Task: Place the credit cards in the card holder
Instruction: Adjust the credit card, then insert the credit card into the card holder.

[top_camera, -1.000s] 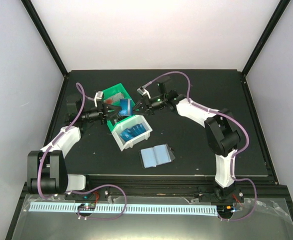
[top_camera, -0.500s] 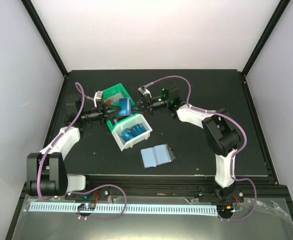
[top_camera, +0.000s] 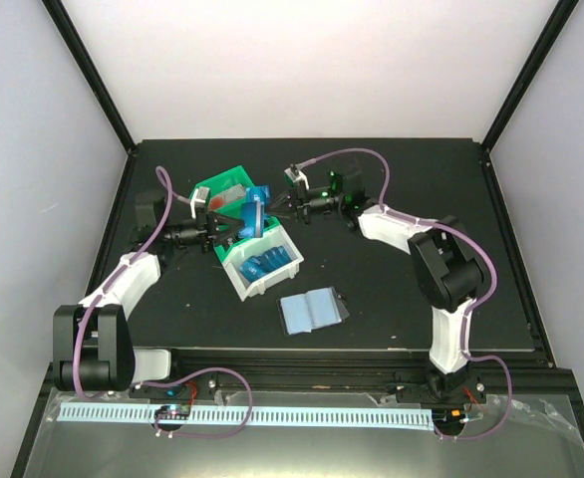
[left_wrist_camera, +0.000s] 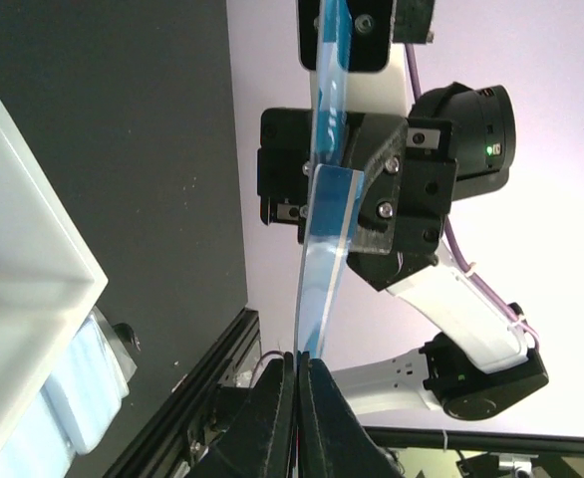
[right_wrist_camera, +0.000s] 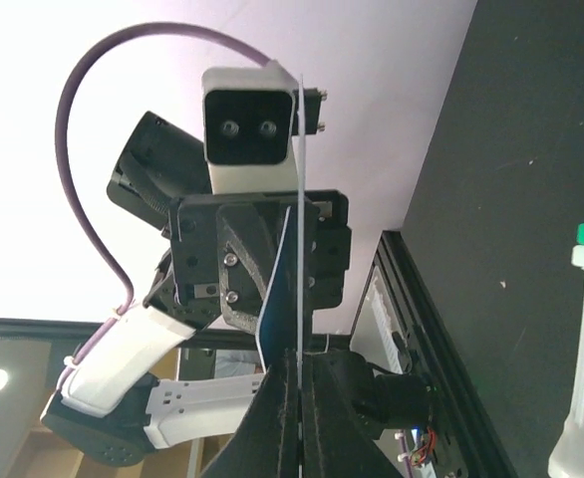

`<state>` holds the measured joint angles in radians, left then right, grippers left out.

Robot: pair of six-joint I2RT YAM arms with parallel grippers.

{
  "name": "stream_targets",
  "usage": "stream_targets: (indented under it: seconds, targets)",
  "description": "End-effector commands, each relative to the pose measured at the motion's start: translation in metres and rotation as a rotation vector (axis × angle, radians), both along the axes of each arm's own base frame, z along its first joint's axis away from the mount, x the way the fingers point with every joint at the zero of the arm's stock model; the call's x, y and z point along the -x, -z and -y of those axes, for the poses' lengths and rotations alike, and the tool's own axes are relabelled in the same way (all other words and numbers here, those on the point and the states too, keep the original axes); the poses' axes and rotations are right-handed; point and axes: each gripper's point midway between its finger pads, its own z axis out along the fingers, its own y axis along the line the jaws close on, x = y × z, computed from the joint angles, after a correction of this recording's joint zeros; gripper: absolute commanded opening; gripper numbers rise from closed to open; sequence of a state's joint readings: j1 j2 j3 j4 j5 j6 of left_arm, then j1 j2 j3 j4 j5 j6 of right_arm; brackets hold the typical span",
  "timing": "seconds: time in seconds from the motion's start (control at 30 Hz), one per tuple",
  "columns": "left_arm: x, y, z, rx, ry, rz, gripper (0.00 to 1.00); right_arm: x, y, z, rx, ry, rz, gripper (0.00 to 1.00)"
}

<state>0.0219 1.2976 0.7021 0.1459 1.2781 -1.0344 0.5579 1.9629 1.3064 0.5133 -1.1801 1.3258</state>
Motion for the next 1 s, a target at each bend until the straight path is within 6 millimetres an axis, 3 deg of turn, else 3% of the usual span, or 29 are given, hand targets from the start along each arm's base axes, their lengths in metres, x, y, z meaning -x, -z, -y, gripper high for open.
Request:
stream_targets:
  seconds: [0.0, 0.13, 0.3, 0.43, 0.7, 0.83, 0.97]
  targets:
    - [0.006, 0.001, 0.001, -0.003, 0.018, -0.004, 0.02, -0.004, -0.029, 0.008, -0.032, 0.038, 0.068, 0.01]
    - [0.006, 0.006, -0.001, -0.013, 0.011, -0.01, 0.01, -0.017, -0.018, 0.018, 0.02, 0.094, 0.057, 0.01]
    - [0.015, 0.01, -0.004, -0.09, -0.01, 0.025, 0.02, -0.042, 0.0, 0.054, 0.204, 0.228, 0.138, 0.01]
    - [0.025, 0.018, -0.008, -0.188, -0.04, 0.056, 0.02, -0.037, 0.013, 0.086, 0.337, 0.28, 0.182, 0.01]
    - [0.061, 0.014, 0.016, -0.311, -0.056, 0.181, 0.02, 0.027, 0.052, 0.127, 0.491, 0.282, 0.123, 0.01]
    - [0.083, 0.035, 0.031, -0.37, -0.041, 0.163, 0.02, 0.067, 0.072, 0.136, 0.52, 0.243, 0.077, 0.01]
    - [0.098, 0.057, 0.037, -0.429, -0.04, 0.145, 0.02, 0.099, 0.087, 0.13, 0.523, 0.186, 0.066, 0.01]
